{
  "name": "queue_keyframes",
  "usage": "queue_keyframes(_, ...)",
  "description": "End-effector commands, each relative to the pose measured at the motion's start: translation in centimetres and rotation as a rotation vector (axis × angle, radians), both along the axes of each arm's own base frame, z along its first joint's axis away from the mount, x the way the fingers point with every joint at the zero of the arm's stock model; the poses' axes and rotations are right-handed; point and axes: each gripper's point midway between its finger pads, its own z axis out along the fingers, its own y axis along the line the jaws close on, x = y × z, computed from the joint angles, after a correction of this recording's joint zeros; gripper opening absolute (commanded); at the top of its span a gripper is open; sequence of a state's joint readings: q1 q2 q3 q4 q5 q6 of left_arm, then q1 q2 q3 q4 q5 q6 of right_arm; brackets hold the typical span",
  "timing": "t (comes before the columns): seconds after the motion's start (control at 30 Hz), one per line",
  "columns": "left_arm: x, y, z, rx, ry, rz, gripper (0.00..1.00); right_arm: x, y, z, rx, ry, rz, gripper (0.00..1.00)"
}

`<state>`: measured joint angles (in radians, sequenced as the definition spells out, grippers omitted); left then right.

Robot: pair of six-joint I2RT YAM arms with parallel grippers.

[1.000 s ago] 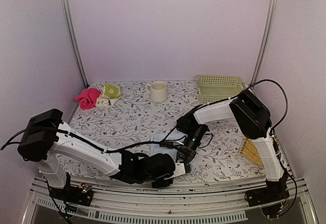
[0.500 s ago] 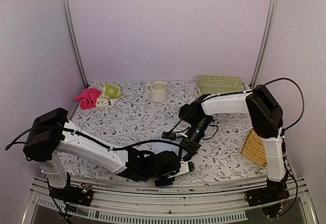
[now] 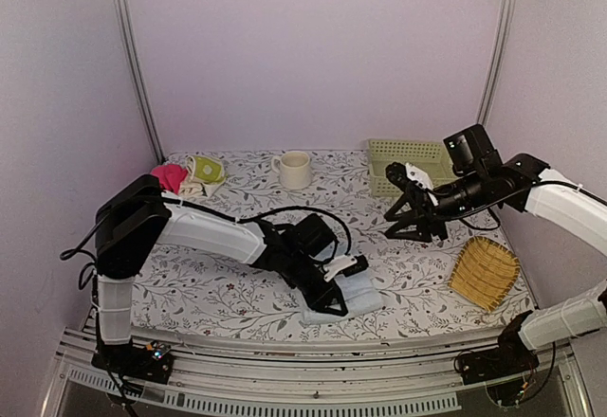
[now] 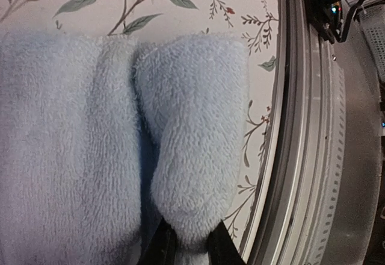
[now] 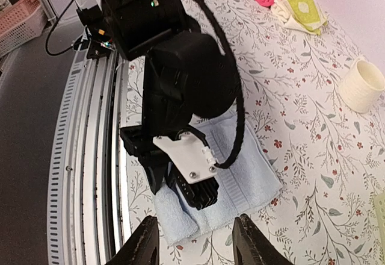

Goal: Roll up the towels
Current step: Roll the towel at the center of the board.

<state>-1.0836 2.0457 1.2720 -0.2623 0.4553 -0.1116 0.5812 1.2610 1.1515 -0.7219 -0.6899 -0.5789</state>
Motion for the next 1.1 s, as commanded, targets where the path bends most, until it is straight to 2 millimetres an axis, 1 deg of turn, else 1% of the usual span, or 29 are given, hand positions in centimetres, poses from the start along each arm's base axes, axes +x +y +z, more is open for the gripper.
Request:
queue_keyframes(0.0, -4.6, 3.9, -5.3, 0.179, 0.442, 0.022, 0.05, 0.0, -0.3, -4.0, -0.057, -0.053, 0.021, 0.45)
queue_keyframes(0.07, -4.0, 4.0, -5.2, 0.169, 0.507, 0.068, 0.06, -1.8, 0.0, -6.1, -0.106, -0.055, 0.09, 0.46)
queue_keyframes(0.13, -3.6, 4.0, -4.8, 0.141, 0.561, 0.096, 0.06, -3.1, 0.3, -8.3, -0.165, -0.066, 0.14, 0.49)
queue_keyframes(0.2, -3.3, 4.1, -4.6, 0.123, 0.587, 0.114, 0.06, -4.0, 0.8, -10.4, -0.225, -0.096, 0.17, 0.52)
queue_keyframes(0.27, -3.0, 4.2, -4.6, 0.123, 0.594, 0.126, 0.06, -4.7, 1.4, -12.1, -0.274, -0.13, 0.198, 0.52)
queue_keyframes(0.37, -3.0, 4.2, -4.6, 0.126, 0.597, 0.127, 0.06, -5.1, 2.5, -14.5, -0.346, -0.167, 0.214, 0.52)
queue_keyframes(0.43, -2.8, 4.2, -4.7, 0.131, 0.593, 0.132, 0.06, -5.3, 3.3, -15.7, -0.383, -0.189, 0.225, 0.52)
queue_keyframes(0.6, -2.5, 4.2, -4.8, 0.135, 0.592, 0.136, 0.05, -6.0, 5.2, -17.7, -0.434, -0.239, 0.267, 0.53)
queue_keyframes(0.73, -2.3, 4.2, -4.9, 0.135, 0.595, 0.141, 0.05, -6.6, 5.8, -19.5, -0.485, -0.244, 0.296, 0.51)
queue_keyframes(0.8, -2.2, 4.3, -5.0, 0.136, 0.595, 0.145, 0.05, -6.9, 5.9, -20.2, -0.497, -0.241, 0.311, 0.46)
queue_keyframes(0.83, -2.1, 4.3, -5.0, 0.136, 0.595, 0.146, 0.05, -7.0, 5.9, -20.4, -0.5, -0.24, 0.316, 0.42)
queue_keyframes(0.97, -1.7, 4.4, -4.9, 0.132, 0.58, 0.152, 0.06, -7.6, 5.8, -21.0, -0.507, -0.209, 0.335, 0.16)
queue_keyframes(1.0, -1.5, 4.3, -4.6, 0.122, 0.565, 0.148, 0.07, -7.7, 5.8, -21.2, -0.512, -0.199, 0.342, 0.12)
queue_keyframes(1.07, -0.9, 4.4, -4.0, 0.106, 0.515, 0.149, 0.16, -8.0, 5.5, -21.7, -0.525, -0.173, 0.348, 0.07)
